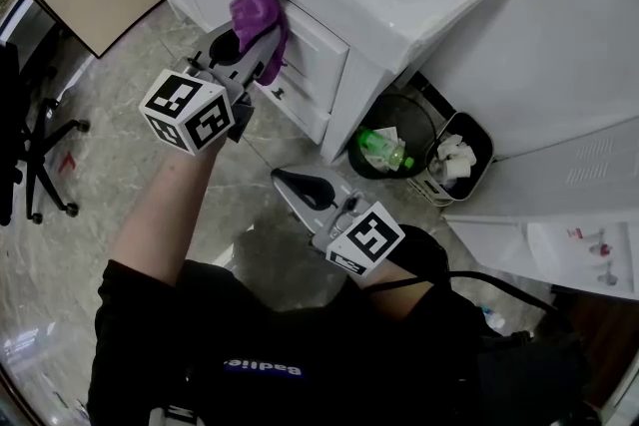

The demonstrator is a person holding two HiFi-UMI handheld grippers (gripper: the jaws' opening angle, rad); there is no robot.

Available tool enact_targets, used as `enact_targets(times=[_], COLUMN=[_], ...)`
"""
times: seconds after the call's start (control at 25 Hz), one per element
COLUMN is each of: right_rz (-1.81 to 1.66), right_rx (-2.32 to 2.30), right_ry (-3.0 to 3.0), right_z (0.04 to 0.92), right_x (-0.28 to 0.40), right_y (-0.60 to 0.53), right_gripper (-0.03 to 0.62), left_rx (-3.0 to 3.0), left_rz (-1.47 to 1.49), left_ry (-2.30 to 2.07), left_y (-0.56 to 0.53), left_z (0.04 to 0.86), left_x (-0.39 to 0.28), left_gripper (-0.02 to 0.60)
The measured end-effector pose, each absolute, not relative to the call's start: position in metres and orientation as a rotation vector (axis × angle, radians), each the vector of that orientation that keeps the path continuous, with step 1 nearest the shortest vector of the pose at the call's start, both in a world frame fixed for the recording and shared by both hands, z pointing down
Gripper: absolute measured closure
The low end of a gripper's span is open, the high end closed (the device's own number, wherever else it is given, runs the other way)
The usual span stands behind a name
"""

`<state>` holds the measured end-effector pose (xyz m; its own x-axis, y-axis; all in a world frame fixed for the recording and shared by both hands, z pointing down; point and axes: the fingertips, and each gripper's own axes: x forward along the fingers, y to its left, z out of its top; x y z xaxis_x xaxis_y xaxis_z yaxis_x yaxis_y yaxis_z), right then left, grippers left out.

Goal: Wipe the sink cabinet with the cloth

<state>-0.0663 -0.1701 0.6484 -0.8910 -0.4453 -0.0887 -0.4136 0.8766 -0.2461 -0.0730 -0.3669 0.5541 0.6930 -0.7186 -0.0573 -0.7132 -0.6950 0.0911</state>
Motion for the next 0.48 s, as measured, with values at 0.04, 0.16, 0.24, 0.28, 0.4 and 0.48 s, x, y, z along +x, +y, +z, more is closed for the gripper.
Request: enact_targets(times=[0.04,0.16,0.24,0.28,0.4,0.48], right_rz=[-0.334,-0.345,-0.354,-0.358,-0.381,-0.395], right_rx=[-0.669,-0.671,-0.671,-0.669,-0.658,-0.654], right_ry=[2.904,2.898,2.891,2.889,2.885,2.878], right_z=[0.649,0.649,0.649,0.649,0.650,0.650], right_x=[-0.066,-0.063,-0.062,-0.063,-0.064,-0.064], right_y=[-0.170,-0.172,-0.172,-0.172,-0.172,-0.173], right_gripper=[0.597,0.597,0.597,0.597,0.597,0.597], left_rx=[2.822,2.779,2.752,2.746,2.736,2.720], left_rz=[-0.130,-0.112,-0.082,-0.065,-0.028,-0.019], left_ry=[-1.195,-1.176,-1.159,-1.151,-1.132,-1.124], left_y=[-0.368,-0.372,-0.374,-0.373,-0.371,-0.371], left_z=[0.563,0.591,0.613,0.623,0.643,0.653], left_x=[-0.072,-0.072,-0.071,-0.070,-0.064,-0.062], left_gripper=[0.497,0.497,0.497,0.497,0.497,0.497])
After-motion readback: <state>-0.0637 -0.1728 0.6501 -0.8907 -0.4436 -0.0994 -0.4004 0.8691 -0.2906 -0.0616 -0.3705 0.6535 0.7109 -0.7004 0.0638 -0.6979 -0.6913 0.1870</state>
